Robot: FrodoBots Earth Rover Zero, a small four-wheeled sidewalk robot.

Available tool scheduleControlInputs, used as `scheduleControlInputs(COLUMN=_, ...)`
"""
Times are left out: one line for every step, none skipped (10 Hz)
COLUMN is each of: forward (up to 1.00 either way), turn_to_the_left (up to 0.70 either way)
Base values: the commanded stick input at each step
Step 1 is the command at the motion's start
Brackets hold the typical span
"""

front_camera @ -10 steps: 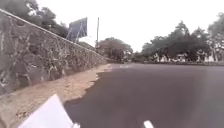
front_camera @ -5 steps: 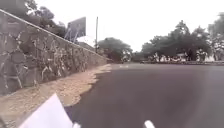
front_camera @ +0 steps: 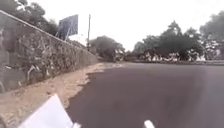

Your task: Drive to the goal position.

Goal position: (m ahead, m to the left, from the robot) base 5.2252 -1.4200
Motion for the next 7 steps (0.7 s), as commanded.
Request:
scheduleControlInputs(forward=0.50, turn_to_the_left=0.00)
scheduleControlInputs(forward=0.50, turn_to_the_left=0.00)
scheduleControlInputs(forward=0.50, turn_to_the_left=0.00)
scheduleControlInputs(forward=0.50, turn_to_the_left=0.00)
scheduleControlInputs(forward=0.50, turn_to_the_left=0.00)
scheduleControlInputs(forward=0.50, turn_to_the_left=0.00)
scheduleControlInputs(forward=0.50, turn_to_the_left=0.00)
